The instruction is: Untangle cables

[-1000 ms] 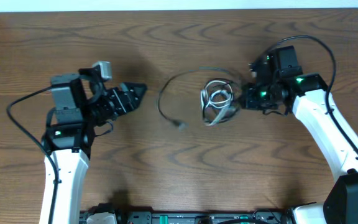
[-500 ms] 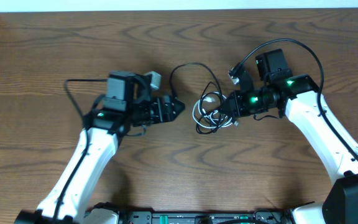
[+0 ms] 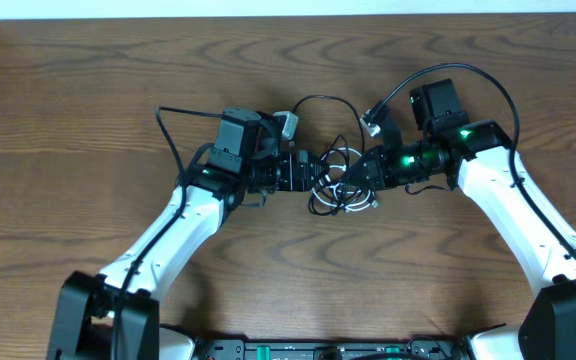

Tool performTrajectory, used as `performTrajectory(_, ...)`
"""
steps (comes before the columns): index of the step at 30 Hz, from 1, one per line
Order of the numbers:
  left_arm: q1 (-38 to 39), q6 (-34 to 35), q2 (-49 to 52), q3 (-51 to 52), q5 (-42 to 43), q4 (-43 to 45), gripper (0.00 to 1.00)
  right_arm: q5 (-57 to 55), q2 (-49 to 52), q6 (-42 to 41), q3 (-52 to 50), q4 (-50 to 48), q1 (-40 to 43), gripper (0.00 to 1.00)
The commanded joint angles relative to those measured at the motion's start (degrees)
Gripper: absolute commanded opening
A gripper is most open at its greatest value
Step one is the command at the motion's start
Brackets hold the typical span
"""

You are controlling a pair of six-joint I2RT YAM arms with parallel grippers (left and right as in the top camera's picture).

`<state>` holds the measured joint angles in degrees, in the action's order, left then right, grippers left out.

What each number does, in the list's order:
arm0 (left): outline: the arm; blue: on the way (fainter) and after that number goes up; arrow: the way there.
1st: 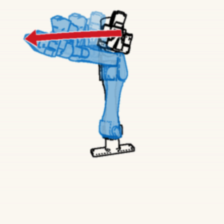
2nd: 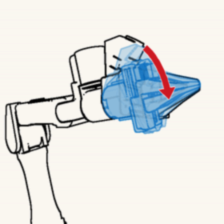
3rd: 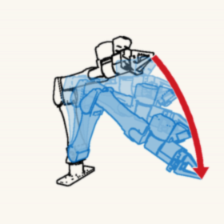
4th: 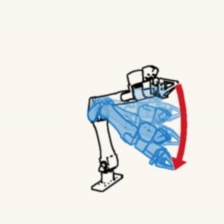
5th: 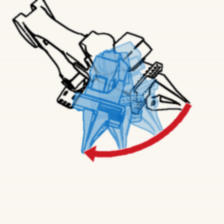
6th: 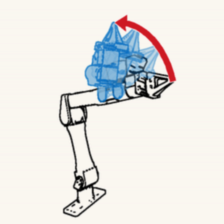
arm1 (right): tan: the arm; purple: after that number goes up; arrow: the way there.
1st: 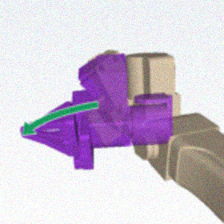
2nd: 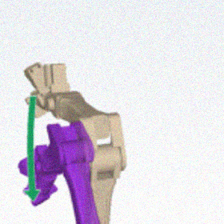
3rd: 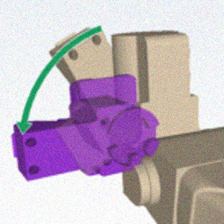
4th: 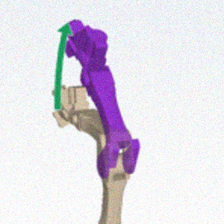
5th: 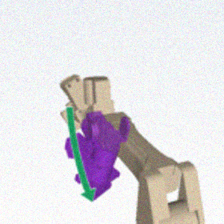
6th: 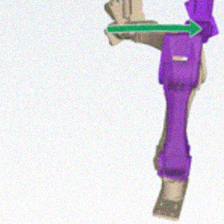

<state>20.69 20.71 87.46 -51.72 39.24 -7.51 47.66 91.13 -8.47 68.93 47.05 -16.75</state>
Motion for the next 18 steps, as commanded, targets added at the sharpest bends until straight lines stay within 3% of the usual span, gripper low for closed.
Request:
performTrajectory(1,0.2,-0.8,2.4,0.2,-0.3,0.8,0.76,6.3,-0.1,0.9,0.0,-0.8,-0.3,0.01)
performTrajectory(7,0.2,-0.7,4.6,0.2,-0.2,3.0,0.74,8.4,-0.1,0.9,0.0,-1.6,-0.3,0.01)
performTrajectory(15,0.3,0.2,4.6,0.2,3.9,8.4,0.10,8.4,-0.1,0.9,0.0,-1.5,-0.3,0.01)
performTrajectory(18,0.2,0.1,4.6,0.2,3.9,8.0,0.07,5.9,-0.1,0.9,0.0,-1.4,-0.2,0.01)
